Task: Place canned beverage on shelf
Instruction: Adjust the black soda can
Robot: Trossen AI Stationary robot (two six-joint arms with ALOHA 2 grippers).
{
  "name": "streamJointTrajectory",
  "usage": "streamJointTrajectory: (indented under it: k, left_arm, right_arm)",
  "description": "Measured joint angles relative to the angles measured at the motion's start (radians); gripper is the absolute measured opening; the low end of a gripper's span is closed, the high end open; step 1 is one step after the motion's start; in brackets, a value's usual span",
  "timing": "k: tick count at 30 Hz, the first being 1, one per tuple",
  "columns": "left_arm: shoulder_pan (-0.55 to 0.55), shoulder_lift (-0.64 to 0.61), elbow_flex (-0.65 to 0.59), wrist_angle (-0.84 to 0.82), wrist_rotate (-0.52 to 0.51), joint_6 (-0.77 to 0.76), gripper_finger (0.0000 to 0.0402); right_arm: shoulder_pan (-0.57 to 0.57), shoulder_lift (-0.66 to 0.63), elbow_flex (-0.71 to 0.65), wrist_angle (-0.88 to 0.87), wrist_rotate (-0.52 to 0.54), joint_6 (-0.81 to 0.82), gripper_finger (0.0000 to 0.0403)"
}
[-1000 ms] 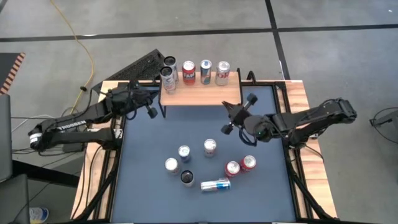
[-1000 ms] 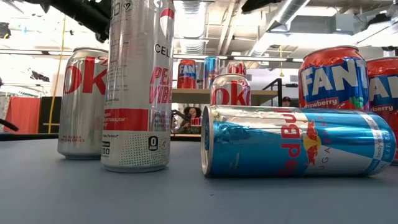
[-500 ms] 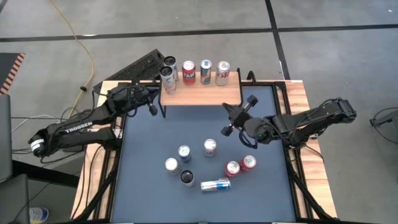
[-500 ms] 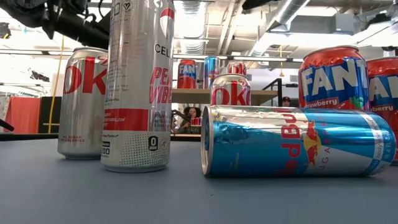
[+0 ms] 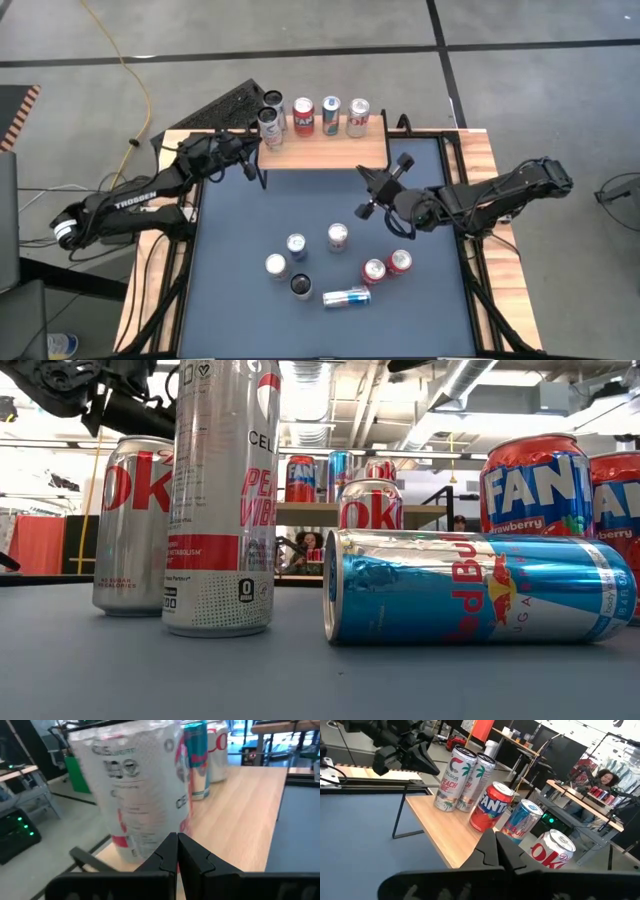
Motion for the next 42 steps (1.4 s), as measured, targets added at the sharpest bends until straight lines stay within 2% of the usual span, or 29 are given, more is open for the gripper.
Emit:
streamJointTrajectory:
  k: [7, 21, 24, 28, 33, 42]
  left_arm:
    - [0.009, 0.046, 0.000, 0.063, -0.009, 0.000, 0.0000]
    - [0.025, 0.077, 0.001, 0.073, -0.009, -0.019, 0.0000]
    - [0.025, 0.064, 0.001, 0.066, -0.046, -0.047, 0.0000]
    - [0.027, 0.057, 0.002, 0.078, -0.167, -0.027, 0.0000]
    - [0.030, 0.075, 0.003, 0.129, -0.094, -0.046, 0.0000]
    - [0.030, 0.145, 0.002, 0.197, -0.094, -0.059, 0.0000]
  right_arm:
    - [0.000, 0.000, 0.000, 0.000, -0.002, 0.000, 0.0000]
    - [-0.001, 0.000, 0.000, 0.000, -0.004, 0.000, 0.0000]
    - [0.000, 0.000, 0.000, -0.001, -0.004, 0.001, 0.0000]
    - [0.014, 0.000, 0.000, -0.003, -0.005, 0.000, 0.0000]
    - [0.025, 0.000, 0.000, -0.008, -0.005, 0.000, 0.0000]
    - [0.032, 0.000, 0.000, -0.009, -0.005, 0.011, 0.0000]
